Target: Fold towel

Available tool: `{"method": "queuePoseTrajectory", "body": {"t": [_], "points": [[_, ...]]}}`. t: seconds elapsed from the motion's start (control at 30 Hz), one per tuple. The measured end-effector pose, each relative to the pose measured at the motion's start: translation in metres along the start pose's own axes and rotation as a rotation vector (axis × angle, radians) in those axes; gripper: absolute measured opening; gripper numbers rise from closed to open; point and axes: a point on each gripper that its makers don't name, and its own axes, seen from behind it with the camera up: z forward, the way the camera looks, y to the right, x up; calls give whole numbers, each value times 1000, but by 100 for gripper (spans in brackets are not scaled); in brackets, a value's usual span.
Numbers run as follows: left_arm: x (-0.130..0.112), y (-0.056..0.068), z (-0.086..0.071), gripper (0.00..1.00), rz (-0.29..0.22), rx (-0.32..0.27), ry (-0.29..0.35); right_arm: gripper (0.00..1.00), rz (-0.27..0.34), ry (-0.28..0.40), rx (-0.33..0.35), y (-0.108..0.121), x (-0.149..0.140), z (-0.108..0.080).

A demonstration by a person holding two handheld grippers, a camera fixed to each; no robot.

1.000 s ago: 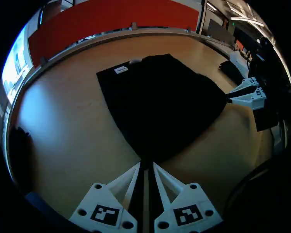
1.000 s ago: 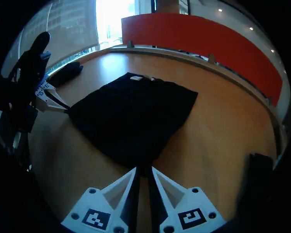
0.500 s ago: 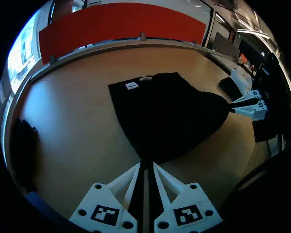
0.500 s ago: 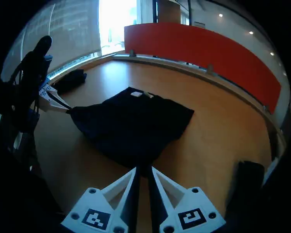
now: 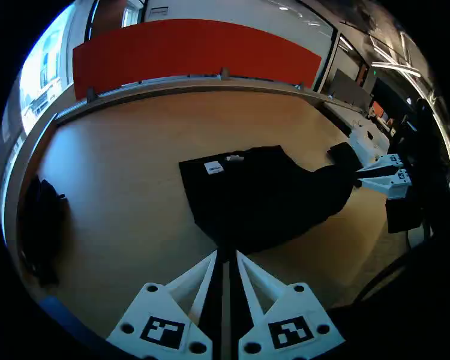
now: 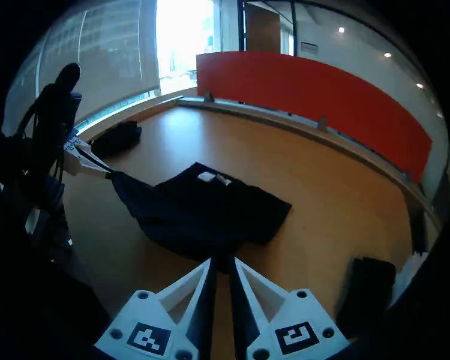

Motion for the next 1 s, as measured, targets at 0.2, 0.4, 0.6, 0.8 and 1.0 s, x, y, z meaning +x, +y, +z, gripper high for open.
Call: {"method": "queuePoseTrajectory", "body": {"t": [0.2,0.4,0.6,0.8,1.0], "points": [[3,7,-16,7,-29,-10,14,13,-2,-3,8,-5,6,-16],[1,11,-29,7,-39,-16,10,13,-15,-15,19,-13,6,-27],[-1,16,-37,7,-46,-22,12,13,-7,-17,24,-17,7,-33],[1,16,-34,7,-47,-23,15,13,2,-18,24,-17,6,-32],[6,13,-29,7,-48,-21,20,13,-6,-19,18,-13,9,-29]]}}
